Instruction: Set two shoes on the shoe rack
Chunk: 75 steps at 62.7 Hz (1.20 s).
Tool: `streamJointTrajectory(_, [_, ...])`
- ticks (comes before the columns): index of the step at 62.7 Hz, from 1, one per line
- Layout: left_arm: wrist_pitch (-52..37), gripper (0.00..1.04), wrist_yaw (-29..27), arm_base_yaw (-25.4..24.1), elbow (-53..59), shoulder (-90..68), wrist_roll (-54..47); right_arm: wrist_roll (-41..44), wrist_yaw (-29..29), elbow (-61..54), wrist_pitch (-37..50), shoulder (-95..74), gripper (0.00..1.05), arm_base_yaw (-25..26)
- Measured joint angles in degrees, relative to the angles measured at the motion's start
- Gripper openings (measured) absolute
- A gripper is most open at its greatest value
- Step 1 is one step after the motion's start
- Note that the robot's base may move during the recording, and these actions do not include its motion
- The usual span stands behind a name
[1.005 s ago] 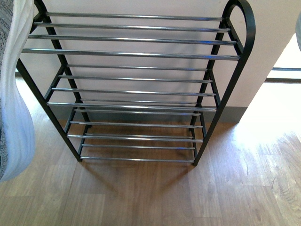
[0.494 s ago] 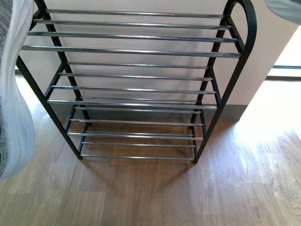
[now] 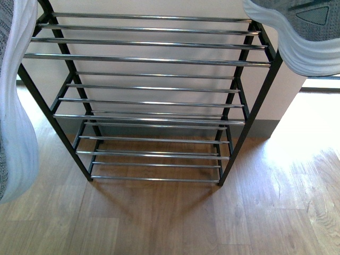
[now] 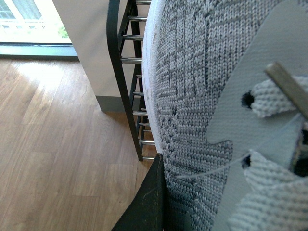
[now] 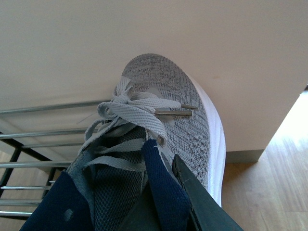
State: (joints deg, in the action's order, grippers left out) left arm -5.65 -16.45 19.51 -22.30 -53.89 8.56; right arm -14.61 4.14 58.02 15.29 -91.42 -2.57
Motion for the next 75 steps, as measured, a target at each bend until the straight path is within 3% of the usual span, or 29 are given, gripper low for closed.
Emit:
streamJointTrajectory(22, [0.0,0.06,0.0,0.0,0.0,0.0,0.0,-0.2,0.0,7.7,1.0,-6.6,0.01,-2.7])
streamJointTrajectory(52, [0.0,0.06,0.0,0.0,0.0,0.0,0.0,-0.5,-1.0,13.9,2.7,-16.9,0.01,-1.4])
streamJointTrajectory(75, [0.0,0.06,0.0,0.0,0.0,0.0,0.0,-4.8,-3.1,17.0,-1.4,-19.7,0.01,-1.4])
